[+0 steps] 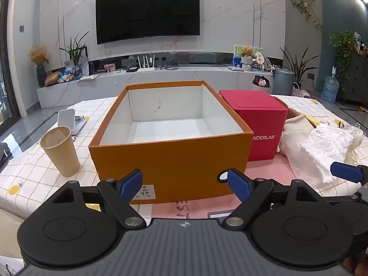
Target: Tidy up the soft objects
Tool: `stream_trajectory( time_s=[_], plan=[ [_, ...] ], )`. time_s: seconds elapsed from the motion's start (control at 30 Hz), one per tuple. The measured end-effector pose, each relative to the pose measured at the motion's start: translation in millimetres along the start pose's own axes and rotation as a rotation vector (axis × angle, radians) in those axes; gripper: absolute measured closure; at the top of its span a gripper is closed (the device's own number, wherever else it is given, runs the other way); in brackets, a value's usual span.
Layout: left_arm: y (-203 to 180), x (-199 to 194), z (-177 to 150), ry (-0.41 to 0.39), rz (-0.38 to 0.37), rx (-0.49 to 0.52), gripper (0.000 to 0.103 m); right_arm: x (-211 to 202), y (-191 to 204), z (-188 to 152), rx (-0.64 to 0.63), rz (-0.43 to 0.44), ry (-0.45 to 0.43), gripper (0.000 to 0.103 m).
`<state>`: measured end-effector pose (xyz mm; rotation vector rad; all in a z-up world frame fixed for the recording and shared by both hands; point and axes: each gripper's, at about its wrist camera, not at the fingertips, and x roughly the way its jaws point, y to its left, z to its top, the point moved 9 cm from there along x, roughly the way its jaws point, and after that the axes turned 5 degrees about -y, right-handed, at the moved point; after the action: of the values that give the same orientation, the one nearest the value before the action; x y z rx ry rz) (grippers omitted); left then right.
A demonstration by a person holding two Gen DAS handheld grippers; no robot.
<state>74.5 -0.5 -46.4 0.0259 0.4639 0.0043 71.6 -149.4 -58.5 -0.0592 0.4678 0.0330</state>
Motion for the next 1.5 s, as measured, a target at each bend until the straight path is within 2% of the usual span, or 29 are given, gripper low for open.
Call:
stream_trajectory(
  time_s=[0.57,1.5],
  plan=[
    [0.0,0.4,-2.3,0.01,0.007,-0.004,0.005,0.8,1.3,-3.2,0.004,0.009,0.023,0.003],
    [-0.2,0.8,-5.1,0.017,0.025,-0.006,0.005,1.8,2.6,-4.7,-0.03,-0.026,0.013,0.003]
  ],
)
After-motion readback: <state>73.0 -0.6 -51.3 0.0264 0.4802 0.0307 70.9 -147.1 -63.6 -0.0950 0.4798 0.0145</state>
